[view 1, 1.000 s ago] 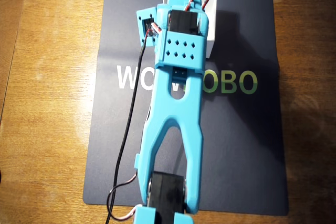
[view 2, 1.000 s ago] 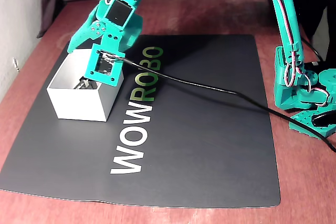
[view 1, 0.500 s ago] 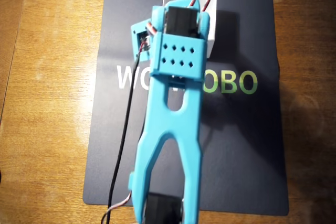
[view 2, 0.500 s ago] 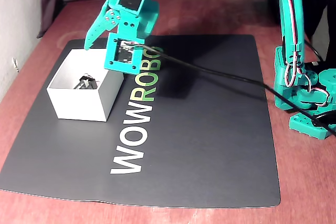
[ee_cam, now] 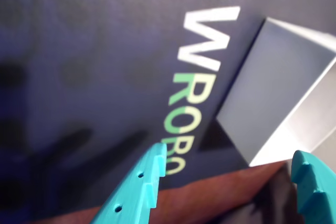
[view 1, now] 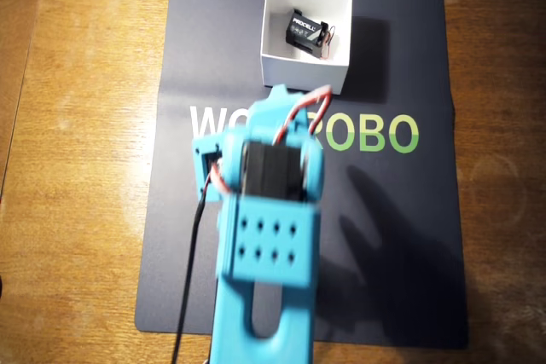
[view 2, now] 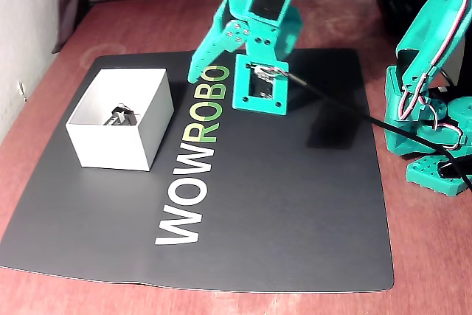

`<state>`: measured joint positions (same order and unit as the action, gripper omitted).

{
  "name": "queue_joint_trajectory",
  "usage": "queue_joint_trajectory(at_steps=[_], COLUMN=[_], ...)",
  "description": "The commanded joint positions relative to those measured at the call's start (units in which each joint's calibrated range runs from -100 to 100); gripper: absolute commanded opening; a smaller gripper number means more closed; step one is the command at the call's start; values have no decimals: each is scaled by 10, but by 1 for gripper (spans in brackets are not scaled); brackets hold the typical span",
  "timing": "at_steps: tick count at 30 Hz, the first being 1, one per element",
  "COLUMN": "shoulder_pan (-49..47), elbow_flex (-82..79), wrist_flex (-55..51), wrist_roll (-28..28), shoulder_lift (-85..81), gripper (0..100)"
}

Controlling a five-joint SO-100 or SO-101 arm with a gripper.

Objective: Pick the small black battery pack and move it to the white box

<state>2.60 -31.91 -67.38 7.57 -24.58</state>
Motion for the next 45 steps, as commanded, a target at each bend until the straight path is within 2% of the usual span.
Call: queue_joint_trajectory(at_steps=[1,4,10,16,18,30,45], shoulder_pan=[3,3,10,10,11,13,12], elbow_flex=[-112,-202,-351,-437,-468,-580,-601], wrist_flex=[68,104,108,108,108,108,103], wrist_roll=[3,4,4,4,4,4,4], shoulder_lift=[-112,-185,-315,-429,-459,-569,-627], gripper=[27,27,26,4,0,1,1])
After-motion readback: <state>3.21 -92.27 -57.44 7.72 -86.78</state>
